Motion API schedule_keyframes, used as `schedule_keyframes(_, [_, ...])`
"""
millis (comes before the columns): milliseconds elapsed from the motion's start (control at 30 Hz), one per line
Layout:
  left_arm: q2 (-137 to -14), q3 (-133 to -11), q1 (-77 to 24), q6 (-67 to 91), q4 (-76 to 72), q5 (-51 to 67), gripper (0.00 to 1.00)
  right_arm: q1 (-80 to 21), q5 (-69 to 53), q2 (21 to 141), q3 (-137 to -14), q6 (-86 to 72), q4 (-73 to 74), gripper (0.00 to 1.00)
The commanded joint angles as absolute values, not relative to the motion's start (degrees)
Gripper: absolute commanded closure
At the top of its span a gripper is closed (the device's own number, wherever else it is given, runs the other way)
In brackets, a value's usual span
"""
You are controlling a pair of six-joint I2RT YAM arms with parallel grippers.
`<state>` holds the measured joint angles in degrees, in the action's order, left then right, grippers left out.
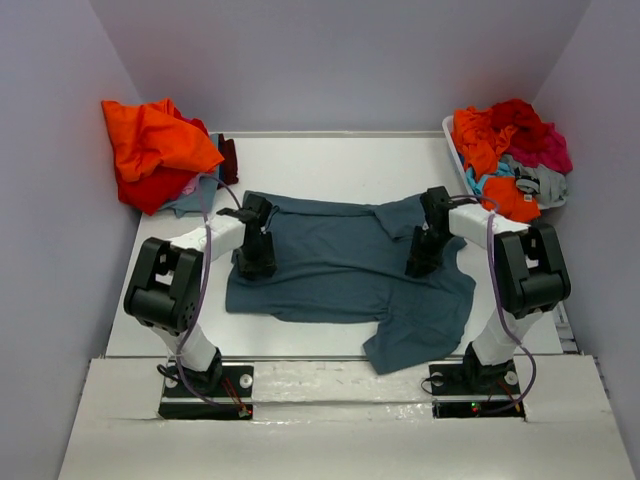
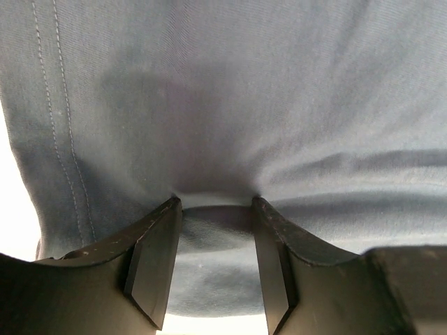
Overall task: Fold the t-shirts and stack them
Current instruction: Flatten the tshirt out
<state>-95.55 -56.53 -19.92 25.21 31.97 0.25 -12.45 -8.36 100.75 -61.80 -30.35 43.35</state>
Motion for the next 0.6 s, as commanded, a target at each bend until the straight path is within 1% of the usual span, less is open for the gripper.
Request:
schedule_keyframes(0, [-92.90,-54.05,-20.30,25.93,37.00,0.79,0.43,-12.83,-7.56,99.93,-58.10,-28.74,46.14,0.65])
schedule_keyframes(100, [-91.15,-54.14,-20.30,26.28,38.31,0.53,0.43,-12.83,-7.48,99.76,-58.88,-28.65,46.32,0.65])
schedule_keyframes(167, [-90.44,-55.72,-20.30,26.28,38.84,-1.92,0.43,-12.83,-6.42,99.58,-60.81,-28.65,46.67,0.65])
schedule_keyframes(200, [-90.44,-56.77,-20.30,26.28,39.37,-2.80,0.43,-12.83,-6.16,99.75,-61.86,-28.57,46.84,0.62])
schedule_keyframes(267, [-90.62,-60.54,-20.30,26.19,40.07,-4.92,0.43,-12.83,-5.63,100.54,-65.54,-27.95,47.90,0.59])
schedule_keyframes(300, [-90.79,-62.12,-20.30,26.28,40.69,-5.62,0.43,-12.83,-5.45,101.07,-66.87,-27.86,48.25,0.56])
schedule_keyframes(400, [-90.79,-68.35,-20.30,26.10,42.09,-8.42,0.42,-12.83,-4.84,99.15,-70.91,-27.95,48.52,0.53])
schedule_keyframes(567, [-93.59,-74.70,-20.30,25.05,42.45,-11.69,0.42,-12.83,-2.12,98.61,-76.88,-28.39,48.95,0.50])
